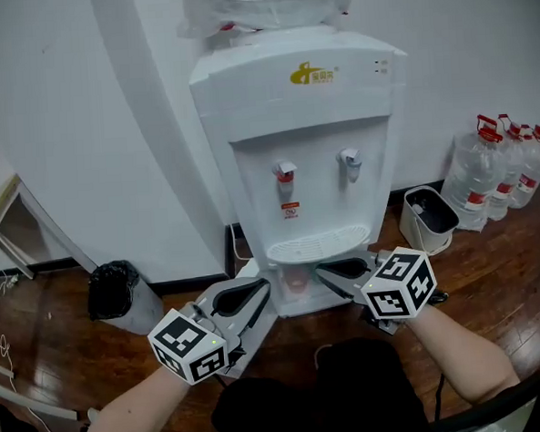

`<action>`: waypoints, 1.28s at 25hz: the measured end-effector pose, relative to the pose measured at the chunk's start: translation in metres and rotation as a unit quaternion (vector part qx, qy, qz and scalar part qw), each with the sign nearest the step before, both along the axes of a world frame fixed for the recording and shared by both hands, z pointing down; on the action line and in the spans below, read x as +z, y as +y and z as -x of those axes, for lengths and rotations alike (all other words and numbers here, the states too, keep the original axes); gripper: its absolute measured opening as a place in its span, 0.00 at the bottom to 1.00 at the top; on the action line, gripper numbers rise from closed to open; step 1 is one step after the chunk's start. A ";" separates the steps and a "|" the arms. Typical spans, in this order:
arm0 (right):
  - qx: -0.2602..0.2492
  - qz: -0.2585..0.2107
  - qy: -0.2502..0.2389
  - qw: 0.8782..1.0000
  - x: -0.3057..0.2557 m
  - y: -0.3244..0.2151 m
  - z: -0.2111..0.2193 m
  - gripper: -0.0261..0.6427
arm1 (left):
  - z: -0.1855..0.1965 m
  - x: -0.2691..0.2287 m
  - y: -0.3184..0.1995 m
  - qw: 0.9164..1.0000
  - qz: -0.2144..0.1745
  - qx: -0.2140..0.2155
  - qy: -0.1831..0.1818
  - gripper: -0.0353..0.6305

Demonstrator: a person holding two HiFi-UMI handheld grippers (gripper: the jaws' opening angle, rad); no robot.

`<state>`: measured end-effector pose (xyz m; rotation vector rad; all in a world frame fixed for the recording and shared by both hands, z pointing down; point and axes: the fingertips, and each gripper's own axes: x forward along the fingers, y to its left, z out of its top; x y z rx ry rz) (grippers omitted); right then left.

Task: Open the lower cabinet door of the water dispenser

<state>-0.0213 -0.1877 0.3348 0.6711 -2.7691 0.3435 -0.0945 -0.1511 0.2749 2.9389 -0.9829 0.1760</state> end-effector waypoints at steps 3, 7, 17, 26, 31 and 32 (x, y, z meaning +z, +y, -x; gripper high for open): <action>-0.007 -0.013 -0.015 1.000 -0.030 0.004 -0.001 0.04 | 0.003 -0.016 0.003 0.999 -0.016 -0.009 -0.027 0.19; -0.013 -0.023 -0.033 0.999 -0.058 0.013 0.000 0.04 | 0.003 -0.048 0.014 0.999 -0.022 -0.028 -0.036 0.22; -0.022 -0.047 -0.049 0.997 -0.088 0.030 0.009 0.04 | 0.003 -0.061 0.013 0.991 0.023 -0.114 0.063 0.25; -0.012 -0.044 -0.052 0.998 -0.071 0.024 0.013 0.04 | 0.041 -0.032 0.008 0.985 0.004 -0.160 0.058 0.26; -0.016 -0.038 -0.053 0.998 -0.063 0.021 0.015 0.04 | 0.026 -0.028 0.012 0.990 0.006 -0.131 0.049 0.26; -0.019 -0.037 -0.053 0.998 -0.062 0.021 0.016 0.04 | 0.022 -0.029 0.016 0.991 0.010 -0.127 0.052 0.26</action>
